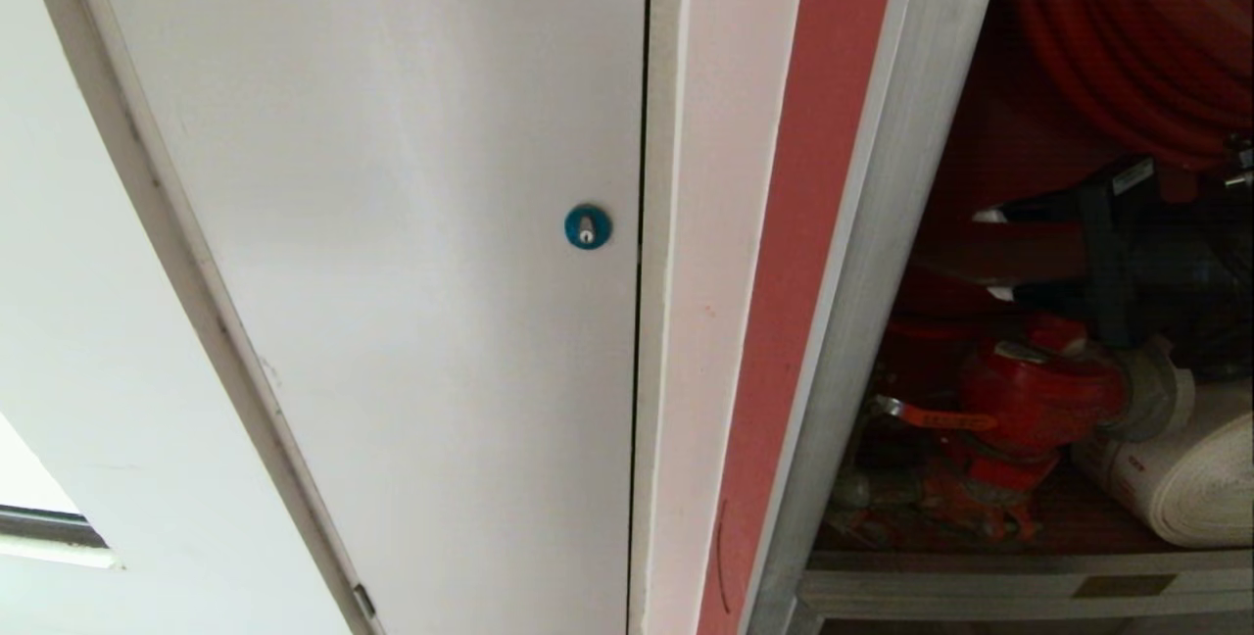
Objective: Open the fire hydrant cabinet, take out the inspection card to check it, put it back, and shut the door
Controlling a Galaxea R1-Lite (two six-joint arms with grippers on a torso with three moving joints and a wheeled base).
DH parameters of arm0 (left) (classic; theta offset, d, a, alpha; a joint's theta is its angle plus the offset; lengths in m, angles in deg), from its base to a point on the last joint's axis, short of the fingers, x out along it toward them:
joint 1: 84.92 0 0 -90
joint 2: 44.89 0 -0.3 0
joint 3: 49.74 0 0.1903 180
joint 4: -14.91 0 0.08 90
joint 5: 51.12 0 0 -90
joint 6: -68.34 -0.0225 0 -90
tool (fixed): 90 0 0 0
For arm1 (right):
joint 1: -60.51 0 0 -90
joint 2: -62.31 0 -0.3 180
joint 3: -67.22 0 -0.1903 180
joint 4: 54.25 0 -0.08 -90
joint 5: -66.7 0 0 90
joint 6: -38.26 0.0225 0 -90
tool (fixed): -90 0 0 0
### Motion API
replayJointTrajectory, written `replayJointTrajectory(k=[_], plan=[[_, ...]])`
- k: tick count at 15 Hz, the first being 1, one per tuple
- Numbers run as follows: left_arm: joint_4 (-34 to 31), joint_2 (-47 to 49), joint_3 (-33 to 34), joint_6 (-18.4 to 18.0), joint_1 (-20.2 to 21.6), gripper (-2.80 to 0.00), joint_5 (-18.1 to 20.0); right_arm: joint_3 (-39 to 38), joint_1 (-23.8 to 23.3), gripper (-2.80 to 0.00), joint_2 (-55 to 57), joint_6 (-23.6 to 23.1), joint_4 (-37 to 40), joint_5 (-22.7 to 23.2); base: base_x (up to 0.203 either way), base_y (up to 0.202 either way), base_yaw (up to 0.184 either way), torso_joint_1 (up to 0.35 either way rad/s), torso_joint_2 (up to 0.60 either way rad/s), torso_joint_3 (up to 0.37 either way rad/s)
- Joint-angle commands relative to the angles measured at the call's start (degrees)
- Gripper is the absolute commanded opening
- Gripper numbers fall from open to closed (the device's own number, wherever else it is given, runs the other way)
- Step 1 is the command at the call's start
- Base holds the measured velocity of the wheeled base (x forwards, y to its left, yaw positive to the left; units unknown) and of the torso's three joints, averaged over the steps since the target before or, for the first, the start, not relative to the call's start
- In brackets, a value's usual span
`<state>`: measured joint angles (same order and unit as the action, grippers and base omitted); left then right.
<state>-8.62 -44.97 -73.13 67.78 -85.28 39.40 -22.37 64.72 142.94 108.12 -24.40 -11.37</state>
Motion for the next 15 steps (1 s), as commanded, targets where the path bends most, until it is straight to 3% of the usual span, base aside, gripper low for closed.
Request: replayJointTrajectory(k=[1, 5, 10, 13, 15], plan=[[0.0, 0.1, 0.0, 0.0, 0.0, -2.8, 0.0, -0.2, 0.0, 0.0, -0.4, 0.4, 0.2, 0.1, 0.0, 0.0, 0.0, 0.0, 0.0, 0.0], [0.0, 0.1, 0.0, -0.1, 0.0, -2.8, 0.0, -2.8, 0.1, 0.0, -2.7, 0.3, 0.3, 0.4, 0.0, 0.0, 0.0, 0.0, 0.0, 0.0], [0.0, 0.1, 0.0, 0.0, 0.0, -2.8, 0.0, -8.2, 0.2, 0.0, -10.7, -1.1, 1.0, 4.1, 0.0, 0.0, 0.0, 0.0, 0.0, 0.0], [0.0, 0.1, 0.0, -0.1, 0.0, -2.8, 0.0, -8.7, 0.8, 0.0, -14.8, -5.3, 8.0, 4.9, 0.0, 0.0, 0.0, 0.0, 0.0, 0.0], [0.0, 0.1, 0.0, 0.0, 0.0, -2.8, 0.0, -8.8, 0.9, 0.0, -18.7, -10.9, 13.4, 4.9, 0.0, 0.0, 0.0, 0.0, 0.0, 0.0]])
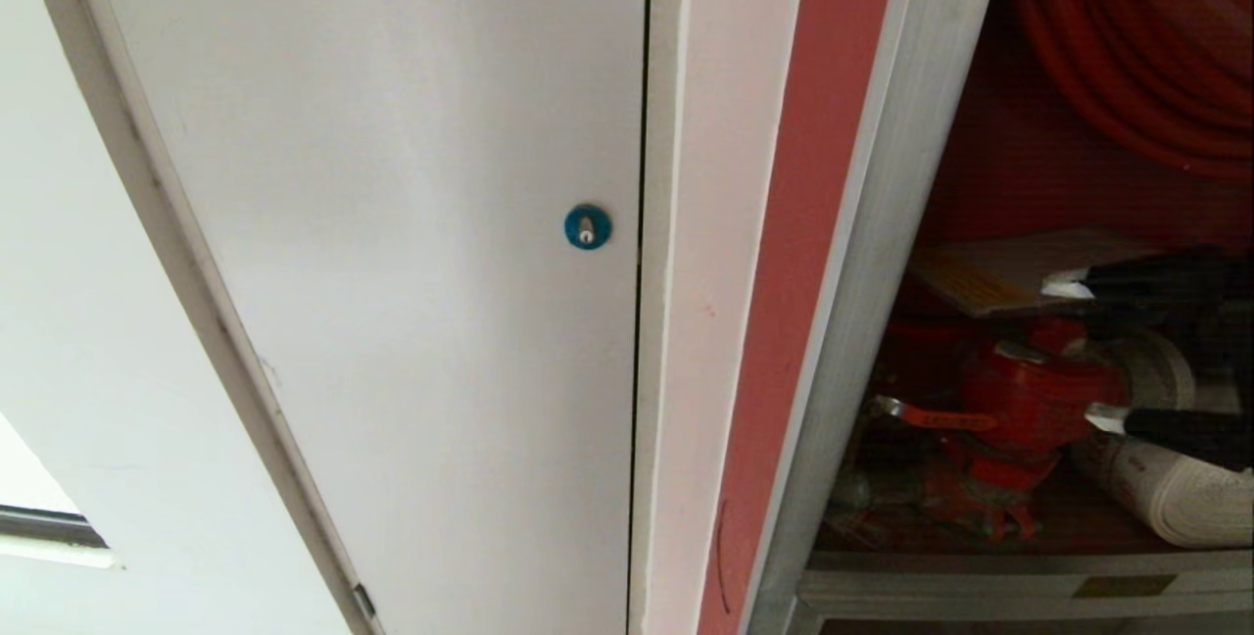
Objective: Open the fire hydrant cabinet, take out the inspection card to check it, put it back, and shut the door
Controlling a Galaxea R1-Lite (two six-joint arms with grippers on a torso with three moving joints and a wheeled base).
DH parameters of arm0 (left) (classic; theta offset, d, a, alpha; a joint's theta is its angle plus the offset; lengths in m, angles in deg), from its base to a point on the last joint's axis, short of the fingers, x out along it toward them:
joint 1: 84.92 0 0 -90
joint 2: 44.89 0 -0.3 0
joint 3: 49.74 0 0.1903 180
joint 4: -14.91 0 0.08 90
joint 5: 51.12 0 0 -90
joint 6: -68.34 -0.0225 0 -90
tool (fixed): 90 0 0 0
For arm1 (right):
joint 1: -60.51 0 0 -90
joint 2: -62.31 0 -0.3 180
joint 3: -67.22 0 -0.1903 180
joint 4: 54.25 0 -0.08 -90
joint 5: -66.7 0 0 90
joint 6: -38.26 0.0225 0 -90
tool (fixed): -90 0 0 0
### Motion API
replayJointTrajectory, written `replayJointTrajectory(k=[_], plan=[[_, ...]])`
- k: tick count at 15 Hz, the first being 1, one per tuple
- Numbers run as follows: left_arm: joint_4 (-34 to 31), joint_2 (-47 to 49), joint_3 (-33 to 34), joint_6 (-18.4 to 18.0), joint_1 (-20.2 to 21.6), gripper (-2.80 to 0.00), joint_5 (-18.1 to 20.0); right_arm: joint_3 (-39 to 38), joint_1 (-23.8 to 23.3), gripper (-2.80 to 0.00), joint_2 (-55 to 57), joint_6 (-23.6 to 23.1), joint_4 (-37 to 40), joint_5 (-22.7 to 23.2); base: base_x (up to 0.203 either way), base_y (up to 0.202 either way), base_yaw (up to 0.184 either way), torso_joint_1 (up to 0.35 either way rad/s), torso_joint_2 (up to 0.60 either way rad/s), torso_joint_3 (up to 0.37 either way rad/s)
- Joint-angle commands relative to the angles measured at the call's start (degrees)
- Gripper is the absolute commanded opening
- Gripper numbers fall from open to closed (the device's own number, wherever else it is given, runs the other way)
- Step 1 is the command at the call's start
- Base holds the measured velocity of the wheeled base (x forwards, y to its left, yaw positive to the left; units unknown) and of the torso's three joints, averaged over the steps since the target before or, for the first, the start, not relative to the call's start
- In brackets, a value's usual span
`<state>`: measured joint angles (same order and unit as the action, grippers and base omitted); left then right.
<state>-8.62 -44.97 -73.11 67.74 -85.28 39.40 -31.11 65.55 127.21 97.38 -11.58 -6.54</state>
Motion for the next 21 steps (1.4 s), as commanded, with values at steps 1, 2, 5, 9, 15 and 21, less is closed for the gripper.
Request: replayJointTrajectory(k=[1, 2, 5, 9, 15, 21], plan=[[0.0, 0.0, 0.0, 0.1, 0.0, -2.8, 0.0, 0.3, 0.1, 0.0, -4.9, -3.0, 3.7, 0.1, 0.0, 0.0, 0.0, 0.0, 0.0, 0.0], [0.0, 0.1, 0.0, 0.1, 0.0, -2.8, 0.0, 1.4, 0.1, 0.0, -6.5, -6.1, 7.3, 0.0, 0.0, 0.0, 0.0, 0.0, 0.0, 0.0], [0.0, 0.1, -0.1, 0.1, 0.0, -2.8, 0.0, 4.4, 0.0, -1.03, -9.5, -16.2, 12.4, -1.0, 0.0, 0.0, 0.0, 0.0, 0.0, 0.0], [0.0, 0.1, 0.0, 0.1, 0.0, -2.8, 0.0, 7.0, -0.3, -2.8, -12.1, -28.8, 13.2, -8.8, 0.0, 0.0, 0.0, 0.0, 0.0, 0.0], [0.0, 0.0, 0.0, 0.0, 0.0, -2.8, 0.0, 8.0, -2.5, -2.8, -12.0, -39.0, 14.3, -15.7, 0.0, 0.0, 0.0, 0.0, 0.0, 0.0], [0.0, 0.0, 0.0, 0.0, 0.0, -2.8, 0.0, 7.5, -10.4, -2.8, -11.0, -45.1, 14.2, -15.6, 0.0, 0.0, 0.0, 0.0, 0.0, 0.0]])
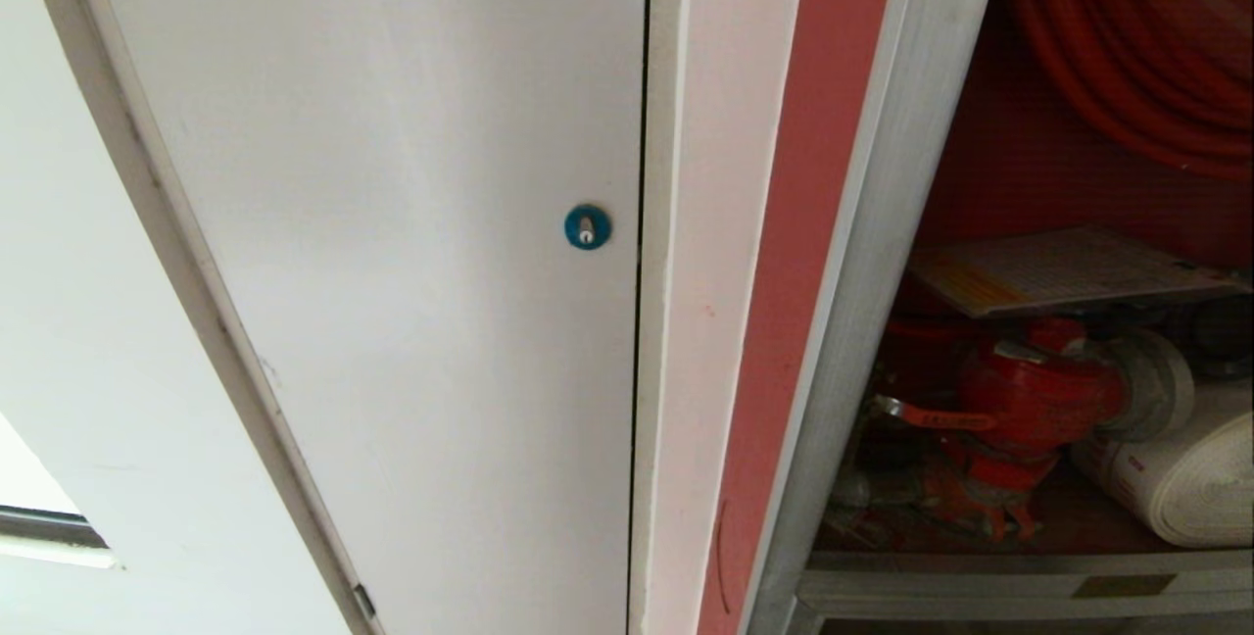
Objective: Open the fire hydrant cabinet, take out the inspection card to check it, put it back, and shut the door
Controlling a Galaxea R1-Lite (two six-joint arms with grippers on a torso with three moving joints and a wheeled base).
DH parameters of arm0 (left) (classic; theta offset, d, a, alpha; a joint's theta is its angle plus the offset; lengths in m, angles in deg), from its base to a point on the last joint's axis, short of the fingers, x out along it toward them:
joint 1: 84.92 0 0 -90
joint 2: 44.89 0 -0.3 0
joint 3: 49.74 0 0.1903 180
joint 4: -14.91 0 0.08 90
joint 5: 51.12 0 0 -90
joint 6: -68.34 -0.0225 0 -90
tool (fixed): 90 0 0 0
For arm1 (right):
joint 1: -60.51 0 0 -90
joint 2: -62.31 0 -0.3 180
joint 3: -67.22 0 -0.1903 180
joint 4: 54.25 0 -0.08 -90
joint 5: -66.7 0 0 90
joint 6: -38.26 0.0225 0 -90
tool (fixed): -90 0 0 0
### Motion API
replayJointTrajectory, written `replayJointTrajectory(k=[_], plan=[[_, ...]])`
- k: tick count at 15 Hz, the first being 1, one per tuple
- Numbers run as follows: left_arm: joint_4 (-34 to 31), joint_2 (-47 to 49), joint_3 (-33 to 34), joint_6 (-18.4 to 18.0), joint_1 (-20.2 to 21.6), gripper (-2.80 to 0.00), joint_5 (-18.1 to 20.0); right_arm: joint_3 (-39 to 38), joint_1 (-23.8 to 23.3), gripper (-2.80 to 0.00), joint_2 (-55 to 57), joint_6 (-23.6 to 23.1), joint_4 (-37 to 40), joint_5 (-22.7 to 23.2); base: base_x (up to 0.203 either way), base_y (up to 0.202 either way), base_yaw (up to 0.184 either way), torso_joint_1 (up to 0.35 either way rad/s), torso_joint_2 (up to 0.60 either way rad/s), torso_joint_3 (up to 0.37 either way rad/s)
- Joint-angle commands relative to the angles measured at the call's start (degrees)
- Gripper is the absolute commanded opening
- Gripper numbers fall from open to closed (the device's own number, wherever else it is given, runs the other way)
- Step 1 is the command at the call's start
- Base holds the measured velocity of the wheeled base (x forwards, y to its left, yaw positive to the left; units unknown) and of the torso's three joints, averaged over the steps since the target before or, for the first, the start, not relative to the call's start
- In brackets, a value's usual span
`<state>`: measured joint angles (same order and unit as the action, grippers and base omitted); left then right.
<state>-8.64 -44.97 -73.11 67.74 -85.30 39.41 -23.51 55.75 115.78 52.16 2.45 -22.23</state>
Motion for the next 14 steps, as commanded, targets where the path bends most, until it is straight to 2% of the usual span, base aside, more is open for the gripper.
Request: replayJointTrajectory(k=[1, 6, 10, 14], plan=[[0.0, 0.0, 0.0, 0.0, 0.0, -2.8, 0.0, 0.0, -0.7, -2.8, 1.0, -0.5, 0.1, 0.1, 0.0, 0.0, 0.0, 0.0, 0.0, 0.0], [0.0, 0.1, 0.0, 0.0, 0.0, -2.8, 0.0, -0.8, -0.8, -2.8, -1.4, -2.0, 0.5, -0.3, 0.0, 0.0, 0.0, 0.0, 0.0, 0.0], [0.0, 0.1, -0.1, 0.0, 0.0, -2.8, 0.0, -2.7, -0.7, -2.8, -8.9, -2.3, 0.6, -0.2, 0.0, 0.0, 0.0, 0.0, 0.0, 0.0], [0.0, 0.0, 0.0, 0.0, 0.0, -2.8, 0.0, -2.8, -0.6, -2.8, -18.3, -5.3, 4.3, 1.9, 0.0, 0.0, 0.0, 0.0, 0.0, 0.0]])
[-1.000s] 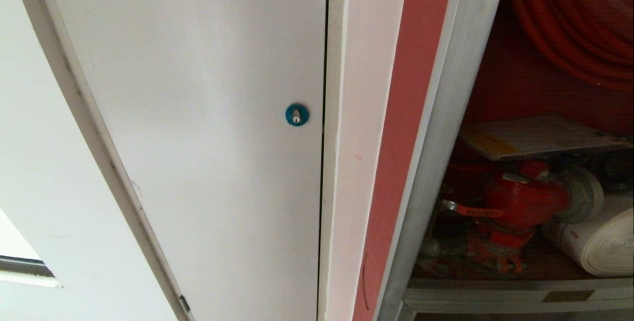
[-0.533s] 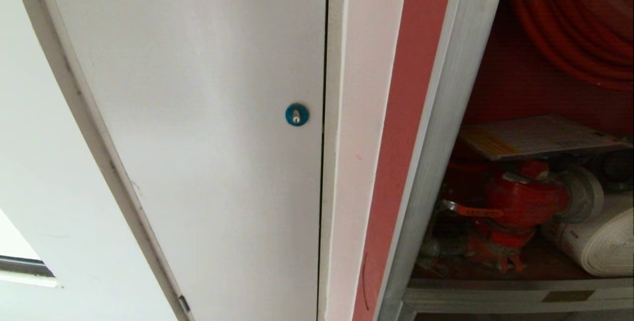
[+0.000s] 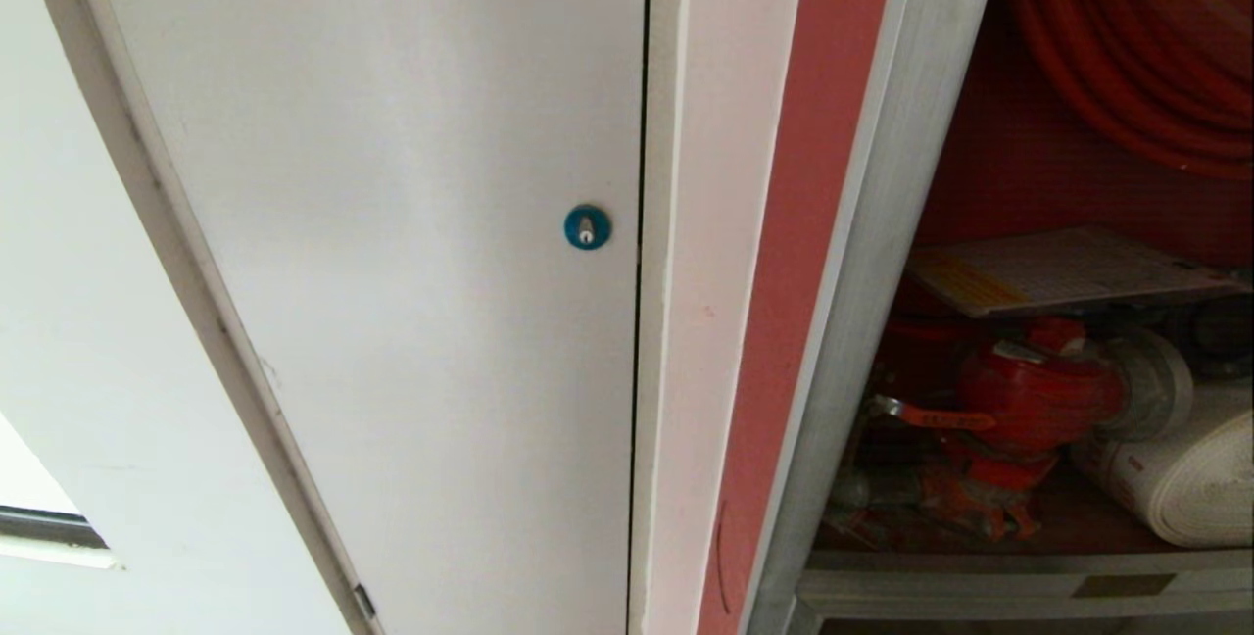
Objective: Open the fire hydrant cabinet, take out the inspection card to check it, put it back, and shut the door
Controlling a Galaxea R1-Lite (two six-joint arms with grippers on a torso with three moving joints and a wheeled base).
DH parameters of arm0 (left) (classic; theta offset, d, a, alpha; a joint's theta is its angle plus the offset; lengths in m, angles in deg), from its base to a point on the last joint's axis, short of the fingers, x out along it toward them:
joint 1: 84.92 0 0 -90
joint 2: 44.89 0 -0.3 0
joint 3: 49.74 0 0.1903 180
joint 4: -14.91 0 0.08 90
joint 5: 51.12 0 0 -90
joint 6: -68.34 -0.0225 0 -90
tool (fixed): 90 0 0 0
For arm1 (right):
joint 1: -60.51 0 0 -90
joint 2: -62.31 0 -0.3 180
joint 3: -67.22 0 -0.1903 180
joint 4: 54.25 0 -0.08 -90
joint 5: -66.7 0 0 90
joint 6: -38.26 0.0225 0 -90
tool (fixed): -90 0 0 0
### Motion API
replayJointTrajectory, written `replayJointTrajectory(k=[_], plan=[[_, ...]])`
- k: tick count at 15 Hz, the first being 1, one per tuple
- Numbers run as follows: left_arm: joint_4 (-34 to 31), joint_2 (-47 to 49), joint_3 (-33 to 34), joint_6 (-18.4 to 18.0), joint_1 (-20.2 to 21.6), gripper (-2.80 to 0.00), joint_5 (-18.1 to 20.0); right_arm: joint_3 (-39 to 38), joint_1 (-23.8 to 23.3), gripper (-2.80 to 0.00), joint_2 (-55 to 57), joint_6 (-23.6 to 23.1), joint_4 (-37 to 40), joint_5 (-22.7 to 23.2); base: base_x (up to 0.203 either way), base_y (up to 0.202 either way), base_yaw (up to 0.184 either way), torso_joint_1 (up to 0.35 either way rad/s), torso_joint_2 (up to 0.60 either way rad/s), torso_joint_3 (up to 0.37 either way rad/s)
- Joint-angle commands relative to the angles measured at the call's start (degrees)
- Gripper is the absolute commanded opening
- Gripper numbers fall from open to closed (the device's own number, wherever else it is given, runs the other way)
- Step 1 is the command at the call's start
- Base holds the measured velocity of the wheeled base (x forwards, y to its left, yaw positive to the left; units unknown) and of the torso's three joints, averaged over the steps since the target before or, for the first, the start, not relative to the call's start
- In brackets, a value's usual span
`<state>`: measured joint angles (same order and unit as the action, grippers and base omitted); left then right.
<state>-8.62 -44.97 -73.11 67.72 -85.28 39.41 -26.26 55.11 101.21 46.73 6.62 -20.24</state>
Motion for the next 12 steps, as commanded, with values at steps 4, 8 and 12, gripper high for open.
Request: replayJointTrajectory(k=[4, 8, 12], plan=[[0.0, 0.1, 0.0, 0.1, 0.0, -2.8, 0.0, -0.5, 0.0, -2.8, -10.7, -1.5, 3.5, 5.2, 0.0, 0.0, 0.0, 0.0, 0.0, 0.0], [0.0, 0.1, 0.0, 0.0, 0.0, -2.8, 0.0, -3.3, 0.8, -2.8, -15.8, -7.0, 7.8, 8.6, 0.0, 0.0, 0.0, 0.0, 0.0, 0.0], [0.0, 0.0, 0.0, 0.0, 0.0, -2.8, 0.0, -5.6, 0.8, -2.8, -21.1, -7.2, 8.4, 8.5, 0.0, 0.0, 0.0, 0.0, 0.0, 0.0]])
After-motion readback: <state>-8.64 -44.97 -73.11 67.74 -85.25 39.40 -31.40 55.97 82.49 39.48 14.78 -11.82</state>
